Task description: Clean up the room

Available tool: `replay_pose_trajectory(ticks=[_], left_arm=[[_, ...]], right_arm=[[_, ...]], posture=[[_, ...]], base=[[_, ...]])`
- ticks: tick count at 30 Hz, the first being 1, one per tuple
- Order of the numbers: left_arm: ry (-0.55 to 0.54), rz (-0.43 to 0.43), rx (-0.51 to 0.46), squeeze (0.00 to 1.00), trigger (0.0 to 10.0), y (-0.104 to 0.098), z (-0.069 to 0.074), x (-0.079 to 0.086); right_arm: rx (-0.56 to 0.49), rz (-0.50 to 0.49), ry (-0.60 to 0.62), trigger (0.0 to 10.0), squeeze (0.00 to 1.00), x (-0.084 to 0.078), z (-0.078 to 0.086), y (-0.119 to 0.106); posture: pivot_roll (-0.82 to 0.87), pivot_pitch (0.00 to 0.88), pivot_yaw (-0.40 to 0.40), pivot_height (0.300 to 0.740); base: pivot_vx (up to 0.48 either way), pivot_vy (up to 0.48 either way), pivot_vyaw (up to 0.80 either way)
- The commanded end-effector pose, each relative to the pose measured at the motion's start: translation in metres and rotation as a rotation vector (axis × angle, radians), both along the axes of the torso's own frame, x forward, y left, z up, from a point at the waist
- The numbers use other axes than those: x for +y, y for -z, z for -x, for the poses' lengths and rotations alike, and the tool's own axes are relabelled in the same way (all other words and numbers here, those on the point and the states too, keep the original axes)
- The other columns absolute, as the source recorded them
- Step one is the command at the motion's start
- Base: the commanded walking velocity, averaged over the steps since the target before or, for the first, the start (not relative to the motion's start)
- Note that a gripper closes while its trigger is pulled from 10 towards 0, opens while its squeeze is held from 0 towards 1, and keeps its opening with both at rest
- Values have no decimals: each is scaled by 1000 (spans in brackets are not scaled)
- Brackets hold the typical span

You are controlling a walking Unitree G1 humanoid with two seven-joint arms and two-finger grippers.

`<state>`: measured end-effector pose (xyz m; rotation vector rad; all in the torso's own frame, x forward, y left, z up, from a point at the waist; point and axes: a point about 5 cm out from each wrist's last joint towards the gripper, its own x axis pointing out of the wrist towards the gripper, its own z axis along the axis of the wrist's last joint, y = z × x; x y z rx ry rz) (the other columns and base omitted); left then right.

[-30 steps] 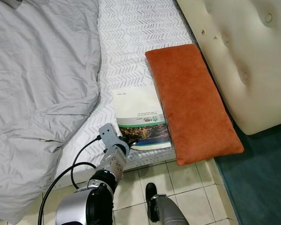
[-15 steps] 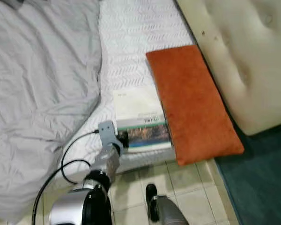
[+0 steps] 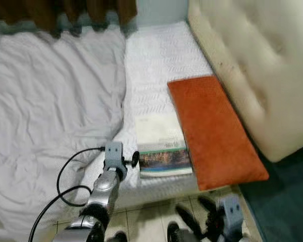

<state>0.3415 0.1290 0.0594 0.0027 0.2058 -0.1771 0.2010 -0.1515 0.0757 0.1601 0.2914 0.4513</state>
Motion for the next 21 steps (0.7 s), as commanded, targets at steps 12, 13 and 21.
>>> replay_pose_trajectory(ticks=[12, 13, 21], left_arm=[[29, -141, -262, 439, 10000, -2, 89, 34], [29, -141, -262, 439, 10000, -2, 89, 34], [-38, -111, -181, 0, 10000, 3, 70, 36]], right_arm=[[-231, 67, 243, 10000, 0, -21, -54, -7], [-231, 67, 243, 10000, 0, -21, -54, -7], [-256, 83, 269, 10000, 0, -18, -69, -4]], posture=[[54, 0, -63, 740], [54, 0, -63, 740], [46, 0, -56, 740]], base=[[0, 0, 0], [0, 0, 0], [0, 180, 0]])
